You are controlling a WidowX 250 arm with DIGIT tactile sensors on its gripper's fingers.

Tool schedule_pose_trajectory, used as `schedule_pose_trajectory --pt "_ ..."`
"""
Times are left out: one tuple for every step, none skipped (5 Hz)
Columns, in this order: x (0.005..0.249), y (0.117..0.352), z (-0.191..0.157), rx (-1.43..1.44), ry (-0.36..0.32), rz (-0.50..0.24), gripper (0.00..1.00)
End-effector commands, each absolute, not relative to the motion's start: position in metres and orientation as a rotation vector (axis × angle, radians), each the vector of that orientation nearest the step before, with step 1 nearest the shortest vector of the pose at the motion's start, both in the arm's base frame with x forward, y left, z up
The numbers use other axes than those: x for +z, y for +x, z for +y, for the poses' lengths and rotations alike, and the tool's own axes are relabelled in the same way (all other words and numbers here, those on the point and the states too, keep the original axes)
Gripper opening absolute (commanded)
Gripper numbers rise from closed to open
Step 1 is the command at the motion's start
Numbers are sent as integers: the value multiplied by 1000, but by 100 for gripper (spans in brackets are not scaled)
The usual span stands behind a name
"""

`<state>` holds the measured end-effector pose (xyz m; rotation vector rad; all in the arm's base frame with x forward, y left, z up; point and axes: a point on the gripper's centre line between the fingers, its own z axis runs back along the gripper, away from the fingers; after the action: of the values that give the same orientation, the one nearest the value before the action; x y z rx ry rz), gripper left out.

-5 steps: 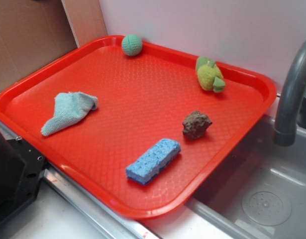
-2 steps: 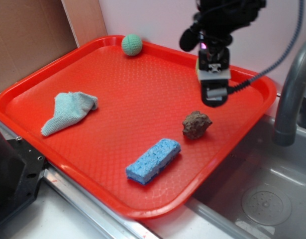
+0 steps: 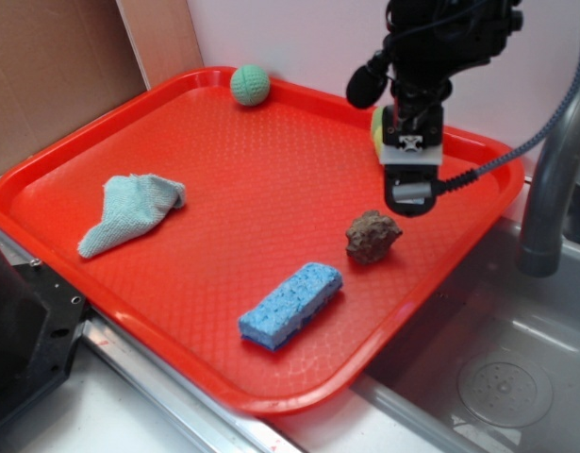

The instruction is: Grab the rock.

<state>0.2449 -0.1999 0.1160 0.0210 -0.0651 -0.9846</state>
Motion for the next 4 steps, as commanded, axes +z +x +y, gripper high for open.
schedule_pose_trajectory --pt "102 229 -194 -963 9 -137 100" --pt "77 223 -182 -949 30 -111 100" --pt "55 223 -173 -891 14 -89 100" --pt "43 228 -177 -842 -7 -53 100"
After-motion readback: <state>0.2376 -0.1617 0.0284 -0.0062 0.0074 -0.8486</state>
